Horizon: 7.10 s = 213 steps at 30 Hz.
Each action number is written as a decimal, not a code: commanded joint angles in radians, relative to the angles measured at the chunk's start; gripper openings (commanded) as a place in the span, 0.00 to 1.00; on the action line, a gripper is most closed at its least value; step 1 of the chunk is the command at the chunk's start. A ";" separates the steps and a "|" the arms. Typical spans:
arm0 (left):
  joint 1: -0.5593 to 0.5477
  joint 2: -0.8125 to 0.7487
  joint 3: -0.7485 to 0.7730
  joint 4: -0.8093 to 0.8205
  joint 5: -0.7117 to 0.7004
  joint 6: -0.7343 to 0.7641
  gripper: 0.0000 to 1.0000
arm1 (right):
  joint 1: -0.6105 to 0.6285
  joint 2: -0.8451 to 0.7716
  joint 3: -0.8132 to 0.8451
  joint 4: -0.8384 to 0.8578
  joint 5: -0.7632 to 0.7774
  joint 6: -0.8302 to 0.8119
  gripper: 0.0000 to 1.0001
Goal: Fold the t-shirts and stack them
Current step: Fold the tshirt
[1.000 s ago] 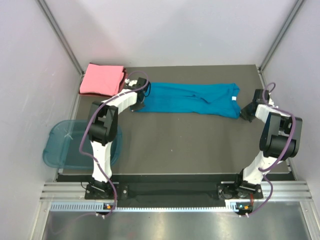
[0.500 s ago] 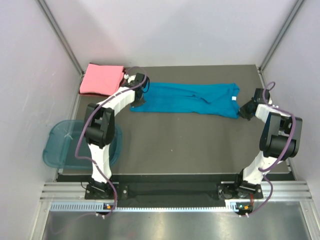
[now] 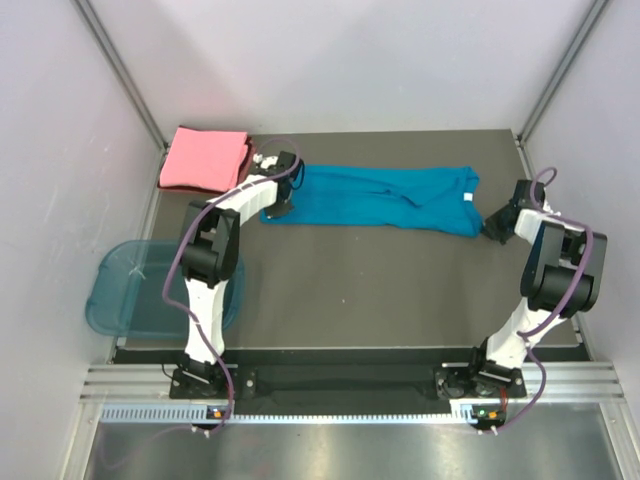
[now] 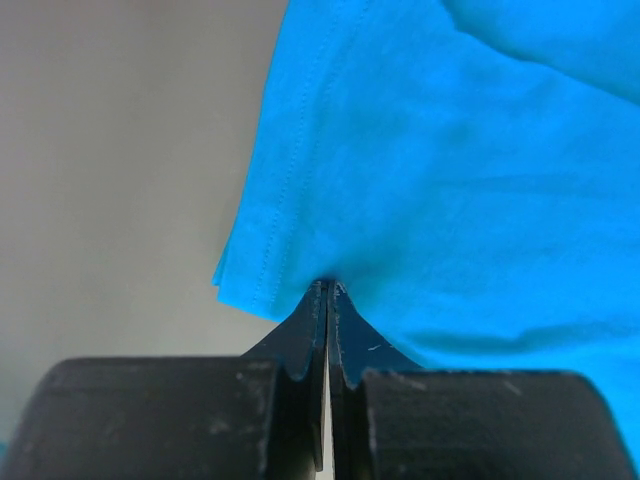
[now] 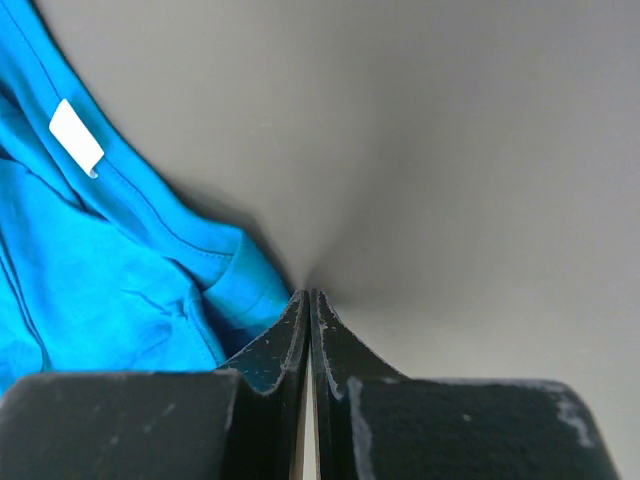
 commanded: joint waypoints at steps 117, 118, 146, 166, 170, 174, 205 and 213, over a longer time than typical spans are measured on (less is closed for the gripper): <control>-0.013 -0.541 -0.349 0.147 0.742 0.195 0.39 | 0.475 0.110 0.215 0.006 0.159 0.554 0.60; -0.014 -0.535 -0.351 0.150 0.748 0.194 0.39 | 0.478 0.118 0.212 0.012 0.160 0.564 0.60; -0.014 -0.518 -0.351 0.145 0.723 0.195 0.35 | 0.477 0.146 0.189 0.095 0.202 0.608 0.39; -0.014 -0.500 -0.348 0.159 0.737 0.189 0.33 | 0.491 0.222 0.370 0.131 0.200 0.299 0.00; -0.014 -0.498 -0.346 0.162 0.734 0.188 0.33 | 0.495 0.238 0.387 0.150 0.182 0.242 0.00; -0.014 -0.494 -0.346 0.161 0.740 0.188 0.33 | 0.507 0.262 0.411 0.177 0.166 0.205 0.00; 0.021 -0.422 -0.268 0.144 0.602 0.116 0.40 | 0.422 0.105 0.430 -0.094 0.093 -0.002 0.42; 0.053 -0.171 -0.107 0.148 0.587 0.083 0.39 | 0.209 0.021 0.269 -0.194 -0.045 -0.179 0.07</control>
